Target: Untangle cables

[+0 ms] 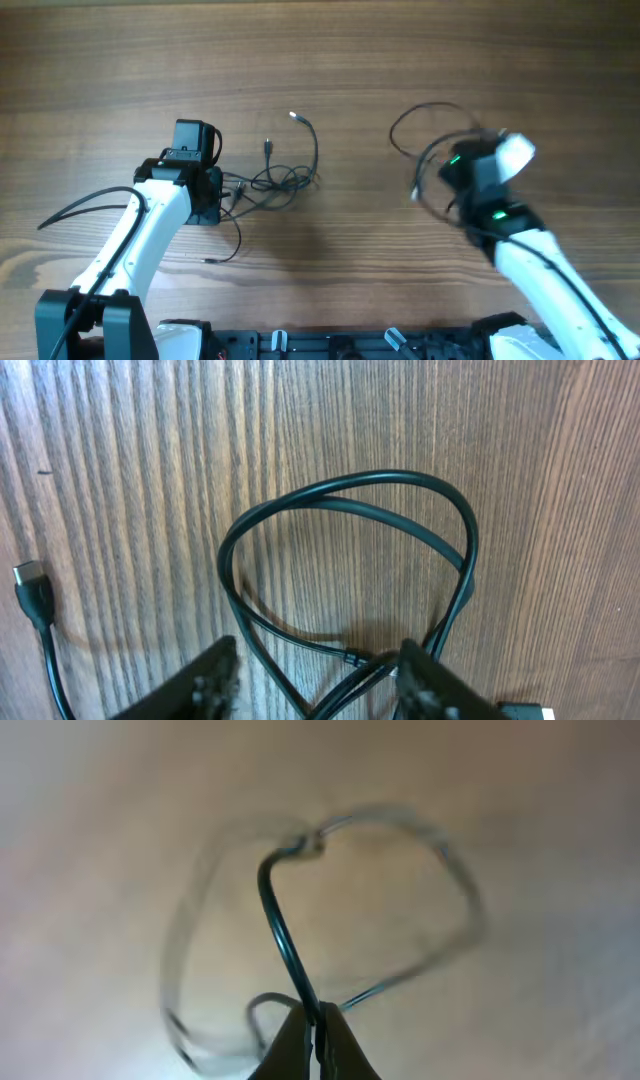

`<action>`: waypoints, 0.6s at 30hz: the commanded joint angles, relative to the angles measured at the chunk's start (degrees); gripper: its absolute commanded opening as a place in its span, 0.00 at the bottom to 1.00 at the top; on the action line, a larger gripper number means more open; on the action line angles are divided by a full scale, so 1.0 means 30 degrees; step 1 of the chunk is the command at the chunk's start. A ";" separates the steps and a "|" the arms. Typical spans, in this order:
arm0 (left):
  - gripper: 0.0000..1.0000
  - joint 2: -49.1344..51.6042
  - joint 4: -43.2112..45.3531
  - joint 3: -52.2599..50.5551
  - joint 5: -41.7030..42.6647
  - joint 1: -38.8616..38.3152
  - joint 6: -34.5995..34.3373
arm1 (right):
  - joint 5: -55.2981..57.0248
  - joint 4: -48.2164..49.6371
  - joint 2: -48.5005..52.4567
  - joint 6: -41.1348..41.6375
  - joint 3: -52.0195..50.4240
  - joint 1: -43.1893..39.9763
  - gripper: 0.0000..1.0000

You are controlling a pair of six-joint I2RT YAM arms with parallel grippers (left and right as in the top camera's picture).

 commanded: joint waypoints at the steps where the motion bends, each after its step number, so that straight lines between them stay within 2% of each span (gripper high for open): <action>1: 0.59 -0.0226 -0.0029 -0.0124 -0.0386 0.0087 0.0124 | -0.3053 -0.0058 -0.0437 -0.6630 0.2047 -0.3708 0.04; 2: 0.60 -0.0226 -0.0022 -0.0124 -0.0386 0.0087 0.0117 | -0.3759 -0.0073 -0.0437 -0.7417 0.2288 -0.5013 0.04; 5: 0.65 -0.0226 -0.0029 -0.0124 -0.0379 0.0087 0.0124 | -0.3745 0.0554 -0.0153 -0.7380 0.2339 -0.9362 0.04; 6: 0.70 -0.0226 -0.0087 -0.0131 -0.0379 0.0087 0.0124 | -0.3745 0.1275 0.0095 -0.7461 0.2339 -1.1038 0.04; 8: 0.82 -0.0226 -0.0095 -0.0124 -0.0386 0.0087 0.0124 | -0.4714 0.3519 0.0707 -0.9522 0.2339 -1.3333 0.04; 9: 0.85 -0.0226 -0.0095 -0.0124 -0.0386 0.0087 0.0117 | -0.5756 0.5071 0.1239 -1.0673 0.2339 -1.4440 0.04; 14: 0.97 -0.0226 -0.0087 -0.0124 -0.0379 0.0087 0.0117 | -0.6717 1.0353 0.4852 -1.1424 0.3118 -1.7770 0.04; 18: 1.00 -0.0226 -0.0080 -0.0124 -0.0386 0.0087 0.0117 | -0.7446 0.8969 0.9020 -1.3733 0.8247 -1.8877 0.04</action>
